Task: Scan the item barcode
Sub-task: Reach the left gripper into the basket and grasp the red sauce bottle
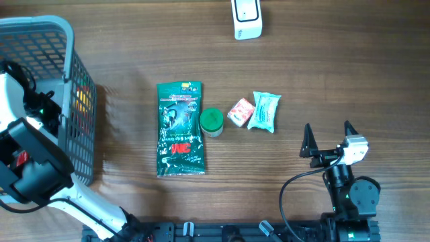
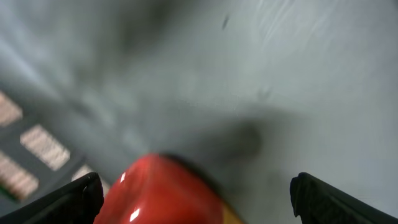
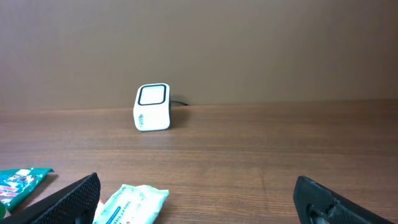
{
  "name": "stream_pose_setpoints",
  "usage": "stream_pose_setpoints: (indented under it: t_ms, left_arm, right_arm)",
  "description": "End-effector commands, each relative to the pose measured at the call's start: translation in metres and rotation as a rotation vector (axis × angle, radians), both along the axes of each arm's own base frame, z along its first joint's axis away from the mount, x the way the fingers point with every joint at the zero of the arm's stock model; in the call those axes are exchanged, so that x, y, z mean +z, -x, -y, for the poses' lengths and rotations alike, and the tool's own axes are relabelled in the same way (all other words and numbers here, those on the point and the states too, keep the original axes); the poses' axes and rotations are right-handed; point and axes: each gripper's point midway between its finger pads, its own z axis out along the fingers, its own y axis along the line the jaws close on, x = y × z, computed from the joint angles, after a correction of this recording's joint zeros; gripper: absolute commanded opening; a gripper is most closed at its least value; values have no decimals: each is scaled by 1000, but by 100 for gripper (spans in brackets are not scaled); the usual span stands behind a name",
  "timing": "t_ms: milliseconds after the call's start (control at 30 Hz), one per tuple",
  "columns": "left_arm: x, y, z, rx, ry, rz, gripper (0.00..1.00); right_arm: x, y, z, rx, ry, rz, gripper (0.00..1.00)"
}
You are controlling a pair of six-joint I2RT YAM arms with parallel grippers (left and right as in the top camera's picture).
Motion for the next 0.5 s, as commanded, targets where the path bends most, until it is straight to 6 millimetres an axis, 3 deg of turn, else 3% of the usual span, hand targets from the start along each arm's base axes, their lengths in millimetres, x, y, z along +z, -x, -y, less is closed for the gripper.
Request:
stream_pose_setpoints:
  t_ms: [0,67,133,233,333,467]
  left_arm:
    - [-2,18,-38,1,-199,-119,100]
    - [-2,12,-50,-53,-240,-96,100]
    - [-3,3,-48,-125,-220,-57,100]
    - [-3,-30,1,-102,81,181,100]
    - [13,-55,27,-55,292,379,100]
    - [26,-45,15,-11,324,428,100]
  right_arm:
    - [0,0,-1,4,-10,-1,100]
    - [0,0,-1,4,-10,-1,100]
    - [0,0,-1,4,-10,-1,100]
    - [0,0,-1,4,-10,-1,100]
    - [0,0,-1,4,-10,-1,100]
    - [0,0,-1,4,-10,-1,100]
